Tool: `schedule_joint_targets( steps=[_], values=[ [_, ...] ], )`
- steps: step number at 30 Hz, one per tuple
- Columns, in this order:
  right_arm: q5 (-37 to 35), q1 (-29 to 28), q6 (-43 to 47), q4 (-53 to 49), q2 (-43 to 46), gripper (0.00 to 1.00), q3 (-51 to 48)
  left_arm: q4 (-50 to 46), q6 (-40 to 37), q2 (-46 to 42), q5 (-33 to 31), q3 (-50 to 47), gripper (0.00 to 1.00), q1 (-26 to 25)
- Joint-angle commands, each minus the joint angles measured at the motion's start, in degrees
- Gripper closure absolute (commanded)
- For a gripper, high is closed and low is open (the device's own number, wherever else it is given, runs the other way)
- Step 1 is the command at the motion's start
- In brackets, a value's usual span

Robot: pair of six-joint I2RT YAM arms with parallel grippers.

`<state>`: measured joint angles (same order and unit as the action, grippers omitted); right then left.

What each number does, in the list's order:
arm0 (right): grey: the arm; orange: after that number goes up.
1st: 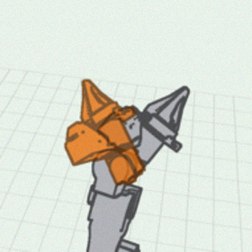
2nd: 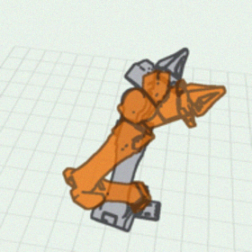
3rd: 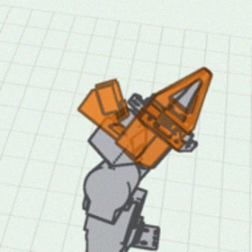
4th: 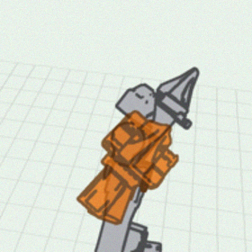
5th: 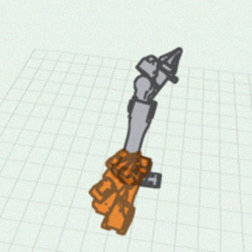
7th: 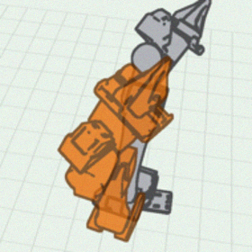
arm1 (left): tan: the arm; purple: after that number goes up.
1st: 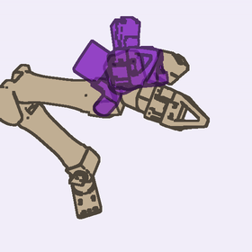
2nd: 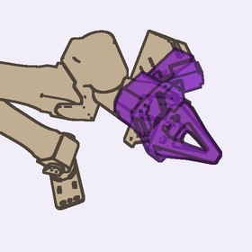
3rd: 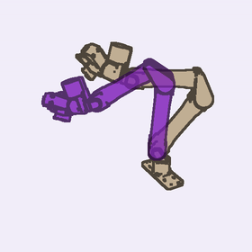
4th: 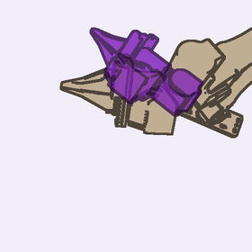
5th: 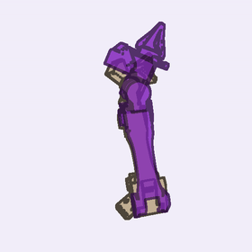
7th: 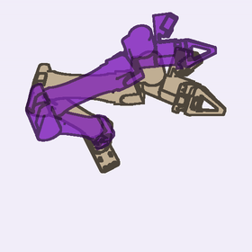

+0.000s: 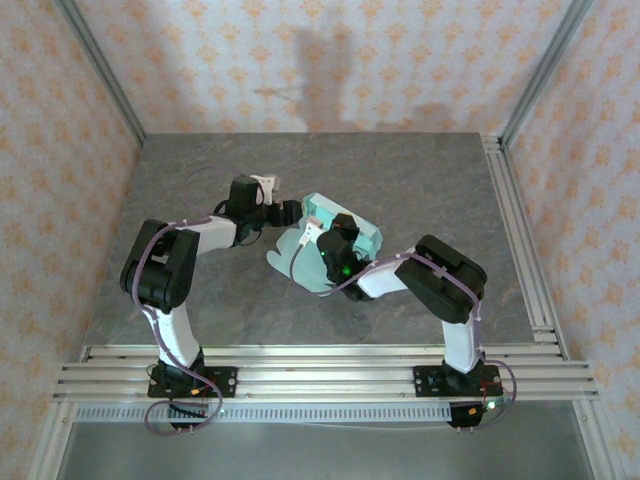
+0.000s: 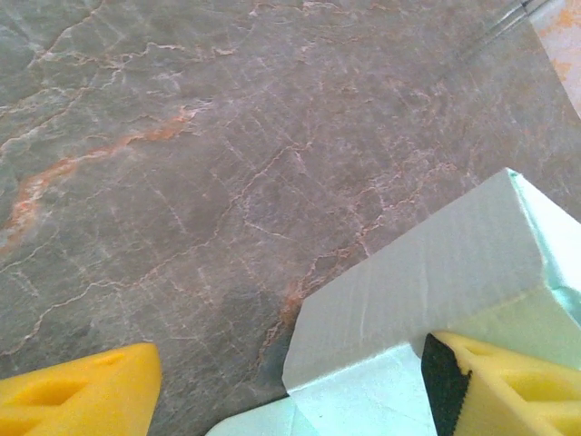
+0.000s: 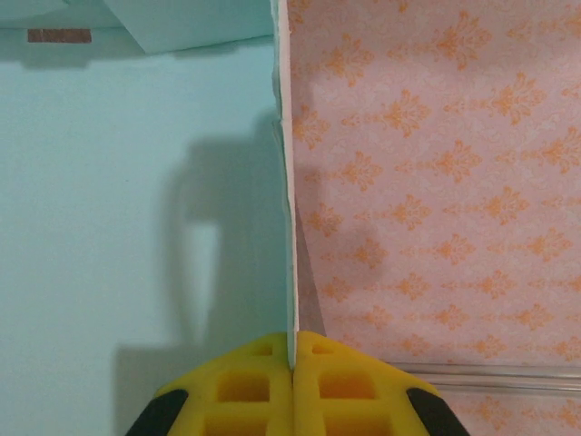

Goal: Fold the paper box

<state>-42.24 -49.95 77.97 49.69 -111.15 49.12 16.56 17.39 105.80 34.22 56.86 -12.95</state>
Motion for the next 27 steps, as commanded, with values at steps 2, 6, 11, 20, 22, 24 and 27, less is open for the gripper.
schedule_joint_targets(
  steps=[2, 6, 11, 20, 22, 24, 27],
  values=[
    [-0.04, -0.14, -1.99, -2.03, 0.21, 1.00, 1.41, -2.31, -3.27, 0.56, 1.75, 2.37, 0.21, -1.15],
    [-0.12, -0.23, -2.38, -2.54, 0.02, 1.00, 1.72, -2.76, -3.22, 0.96, 0.50, 2.62, 0.21, -1.38],
    [0.50, -0.23, -2.45, -3.65, 0.41, 1.00, 2.09, -2.14, -0.13, 2.98, -0.89, 3.96, 0.26, -1.49],
    [0.57, 0.03, -3.91, -5.91, 0.64, 1.00, 2.53, -0.30, -1.90, -0.21, 1.38, 0.49, 0.22, -1.51],
    [0.51, 0.05, -4.06, -5.88, 0.41, 1.00, 2.53, 0.28, -2.19, -0.67, 1.77, -0.31, 0.23, -1.49],
    [0.52, 0.04, -3.92, -5.73, 0.18, 1.00, 2.69, 0.95, -1.95, -0.27, 2.67, -0.30, 0.23, -1.57],
    [0.59, 0.03, -3.96, -5.91, 0.32, 1.00, 2.95, 2.12, -0.94, 1.16, 3.79, 0.46, 0.23, -1.55]
  ],
)
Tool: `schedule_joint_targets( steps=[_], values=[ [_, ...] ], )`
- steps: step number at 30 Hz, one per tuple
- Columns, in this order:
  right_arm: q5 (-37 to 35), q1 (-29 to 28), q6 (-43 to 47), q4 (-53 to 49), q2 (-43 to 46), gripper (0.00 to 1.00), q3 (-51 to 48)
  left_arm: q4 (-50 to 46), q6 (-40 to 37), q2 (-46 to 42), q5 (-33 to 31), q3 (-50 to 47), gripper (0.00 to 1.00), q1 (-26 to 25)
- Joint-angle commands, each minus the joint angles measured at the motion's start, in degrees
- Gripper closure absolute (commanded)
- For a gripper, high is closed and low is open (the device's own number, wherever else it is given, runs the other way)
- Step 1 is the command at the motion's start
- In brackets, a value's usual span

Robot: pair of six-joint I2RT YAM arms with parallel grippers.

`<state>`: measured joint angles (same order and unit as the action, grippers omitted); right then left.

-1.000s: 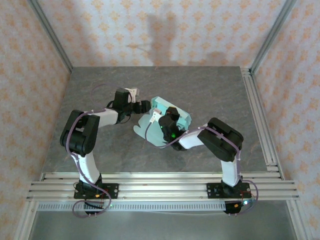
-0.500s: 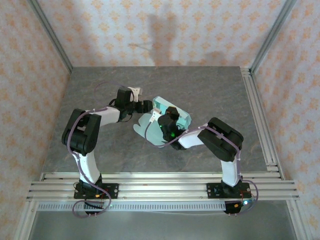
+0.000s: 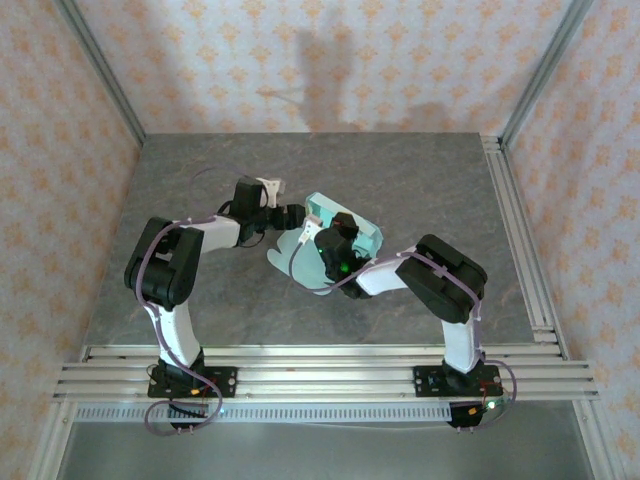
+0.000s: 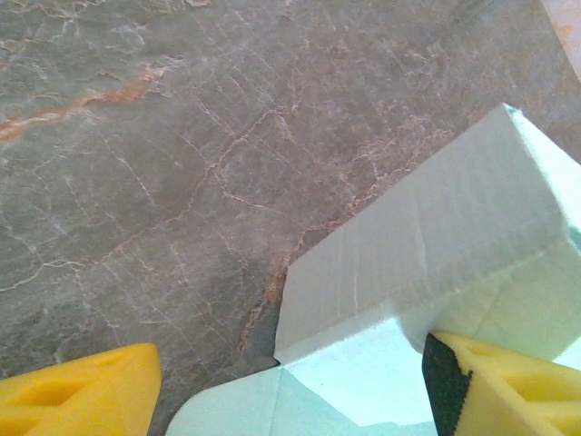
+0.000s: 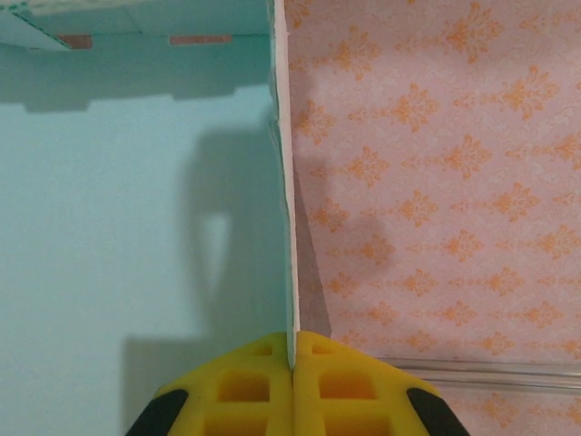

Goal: Fold the paper box

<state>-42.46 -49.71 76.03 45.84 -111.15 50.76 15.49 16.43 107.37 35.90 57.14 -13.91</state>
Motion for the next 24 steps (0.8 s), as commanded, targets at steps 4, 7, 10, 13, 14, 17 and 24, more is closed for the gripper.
schedule_joint_targets(
  steps=[4, 7, 10, 13, 14, 17, 24],
  values=[
    [1.07, -0.47, -2.00, -2.55, 0.69, 1.00, 1.53, 2.50, 0.55, 1.51, 1.33, 2.29, 0.24, -0.59],
    [1.30, -0.60, -2.20, -3.13, 0.86, 1.00, 1.62, 1.61, 0.83, 3.18, 0.94, 4.02, 0.26, -0.59],
    [1.40, -0.81, -2.49, -3.54, 0.85, 1.00, 1.83, 0.89, 0.92, 4.46, 0.89, 5.27, 0.28, -0.63],
    [1.69, -0.82, -2.96, -4.42, 0.80, 1.00, 2.30, 0.53, 1.19, 5.55, 1.20, 6.22, 0.31, -0.59],
    [1.87, -0.82, -3.13, -4.88, 0.77, 1.00, 2.53, 0.73, 1.31, 5.82, 1.21, 6.40, 0.31, -0.68],
    [2.45, -0.90, -3.55, -5.90, 0.71, 1.00, 2.84, 1.06, 1.45, 6.26, 1.10, 6.68, 0.32, -0.84],
    [3.46, -0.89, -5.64, -9.10, 0.61, 1.00, 3.87, 1.19, 1.38, 6.53, 0.07, 7.51, 0.34, -1.19]
  ],
)
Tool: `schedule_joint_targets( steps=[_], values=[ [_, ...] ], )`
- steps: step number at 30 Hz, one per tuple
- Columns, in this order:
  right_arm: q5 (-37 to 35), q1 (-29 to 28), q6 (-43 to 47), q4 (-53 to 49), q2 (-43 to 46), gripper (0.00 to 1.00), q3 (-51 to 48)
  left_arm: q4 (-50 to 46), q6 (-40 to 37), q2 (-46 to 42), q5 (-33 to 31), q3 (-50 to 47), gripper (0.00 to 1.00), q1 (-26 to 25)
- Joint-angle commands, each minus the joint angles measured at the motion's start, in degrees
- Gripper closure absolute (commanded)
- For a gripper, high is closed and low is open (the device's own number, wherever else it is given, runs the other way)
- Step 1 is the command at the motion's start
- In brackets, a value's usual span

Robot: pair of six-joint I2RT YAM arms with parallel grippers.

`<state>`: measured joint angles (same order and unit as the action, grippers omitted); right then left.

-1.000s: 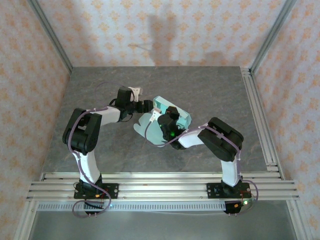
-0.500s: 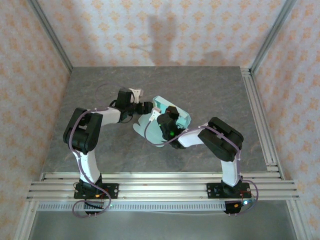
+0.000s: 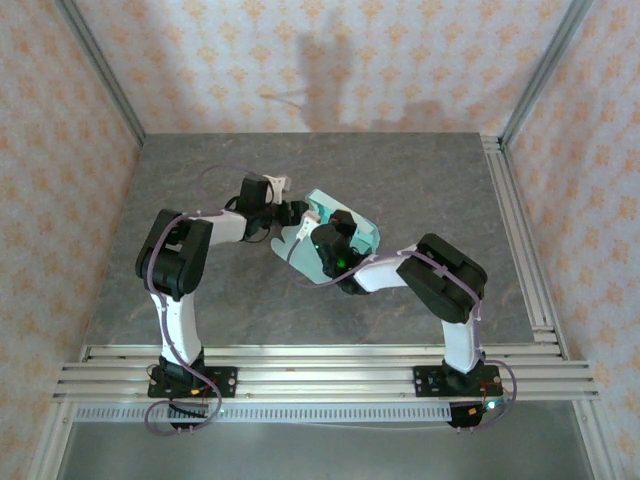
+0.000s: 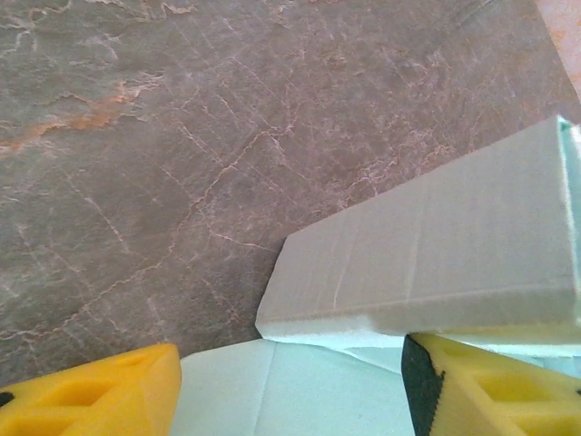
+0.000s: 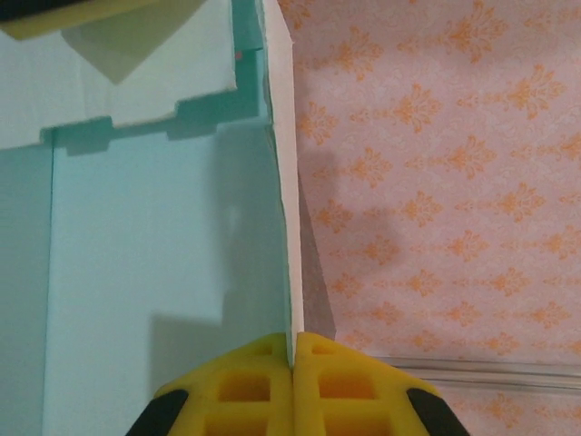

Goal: Fold the paper box

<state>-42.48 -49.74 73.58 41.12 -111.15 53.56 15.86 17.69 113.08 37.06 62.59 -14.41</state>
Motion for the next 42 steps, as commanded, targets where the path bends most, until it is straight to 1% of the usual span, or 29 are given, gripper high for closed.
schedule_joint_targets(
  steps=[1, 8, 10, 18, 19, 22, 23, 31, 32, 33, 37, 40, 42],
  values=[
    [3.50, -0.89, -3.77, -4.89, 0.72, 1.00, 1.27, 1.01, 0.14, 0.68, -1.48, 2.10, 0.34, -0.75],
    [6.42, -0.80, -11.33, -14.02, 2.60, 1.00, 3.21, 3.13, 0.68, 0.46, -3.56, 2.05, 0.34, -0.97],
    [7.27, -0.80, -13.05, -15.97, 2.96, 1.00, 3.69, 3.13, 0.80, 0.74, -3.90, 2.29, 0.36, -1.19],
    [8.55, -0.80, -15.26, -20.66, 3.00, 1.00, 5.33, 3.23, 1.21, 0.94, -3.40, 2.62, 0.47, -2.08],
    [8.62, -0.80, -15.39, -20.98, 2.88, 1.00, 5.50, 2.76, 0.74, 0.84, -3.56, 2.71, 0.53, -2.51],
    [8.74, -0.76, -15.84, -21.65, 2.84, 1.00, 5.77, 1.81, -0.53, 0.44, -4.36, 2.50, 0.58, -3.51],
    [8.75, -0.80, -16.00, -21.76, 2.79, 1.00, 5.85, 1.88, -0.56, 0.39, -4.43, 2.37, 0.63, -3.58],
    [8.90, -0.80, -16.45, -22.14, 2.77, 1.00, 5.77, 1.78, -1.31, 0.05, -5.81, 1.25, 0.70, -3.58],
    [8.90, -0.79, -16.59, -22.14, 2.77, 1.00, 5.77, 1.96, -1.43, -0.05, -5.93, 1.14, 0.76, -3.60],
    [8.98, -0.80, -16.70, -22.05, 2.78, 1.00, 5.75, 1.90, -1.64, -0.18, -6.18, 1.09, 0.78, -3.58],
    [9.55, -0.80, -17.95, -22.00, 3.20, 1.00, 5.67, 0.73, -2.70, -0.31, -6.80, 1.35, 0.79, -3.60],
    [10.82, -0.72, -20.13, -23.04, 4.25, 0.89, 5.68, -0.33, -3.57, -0.62, -7.93, 1.27, 0.79, -3.60],
    [12.22, -0.72, -22.91, -24.70, 5.81, 0.79, 5.59, -0.97, -3.98, -0.94, -8.89, 1.27, 0.78, -3.60]
  ],
)
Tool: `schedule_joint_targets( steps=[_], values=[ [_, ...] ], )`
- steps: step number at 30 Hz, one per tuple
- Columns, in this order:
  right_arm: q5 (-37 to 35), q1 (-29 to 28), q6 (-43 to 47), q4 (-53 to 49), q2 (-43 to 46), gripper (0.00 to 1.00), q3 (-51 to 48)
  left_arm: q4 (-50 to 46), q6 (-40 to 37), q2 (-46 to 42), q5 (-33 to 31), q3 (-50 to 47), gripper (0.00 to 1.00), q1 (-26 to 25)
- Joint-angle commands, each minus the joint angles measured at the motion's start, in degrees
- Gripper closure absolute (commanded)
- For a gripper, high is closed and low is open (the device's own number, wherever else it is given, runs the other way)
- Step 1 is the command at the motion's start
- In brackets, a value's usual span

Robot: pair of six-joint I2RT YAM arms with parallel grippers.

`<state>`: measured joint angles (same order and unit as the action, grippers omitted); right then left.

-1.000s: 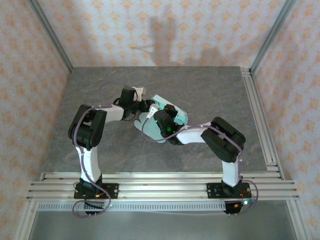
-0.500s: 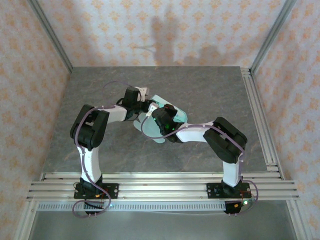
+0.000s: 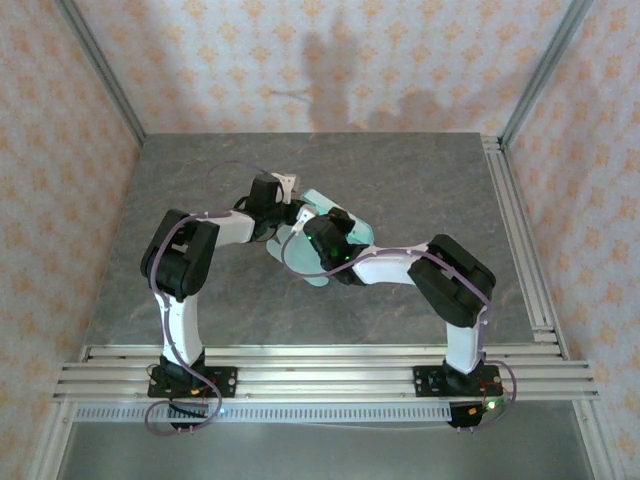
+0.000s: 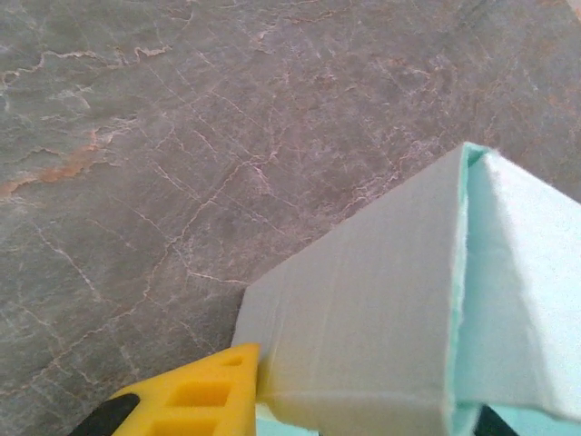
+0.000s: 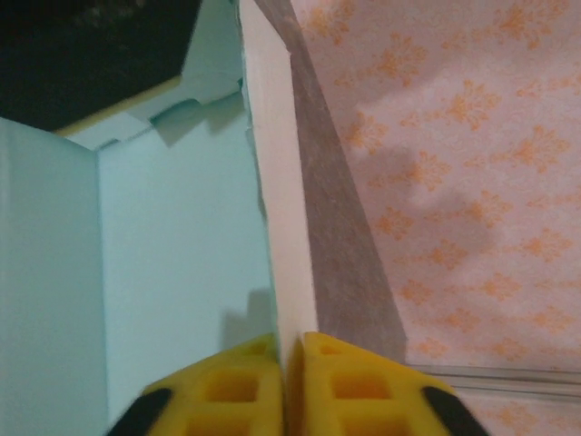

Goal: Fold the paper box

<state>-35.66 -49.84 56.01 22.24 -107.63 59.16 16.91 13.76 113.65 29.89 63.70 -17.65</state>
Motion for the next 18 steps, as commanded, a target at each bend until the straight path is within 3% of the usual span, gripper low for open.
schedule_joint_targets(
  steps=[1, 8, 12, 18],
  values=[
    [6.19, -0.60, -6.97, -6.81, 3.25, 0.74, -0.09, -1.92, 0.02, -1.72, -2.23, -0.07, 0.78, -0.36],
    [18.94, -0.17, -22.80, -15.15, 13.72, 0.44, -2.96, -2.96, -1.41, -2.56, -2.95, 0.39, 0.77, -0.36],
    [26.56, 0.28, -30.71, -17.11, 18.95, 0.37, -5.64, -4.71, -2.52, -3.00, -3.13, 1.16, 0.76, -0.36],
    [39.37, 4.80, -42.75, -15.81, 26.53, 0.36, -7.45, -4.22, -3.74, -3.87, -4.77, -0.08, 0.76, -0.71]
  ],
)
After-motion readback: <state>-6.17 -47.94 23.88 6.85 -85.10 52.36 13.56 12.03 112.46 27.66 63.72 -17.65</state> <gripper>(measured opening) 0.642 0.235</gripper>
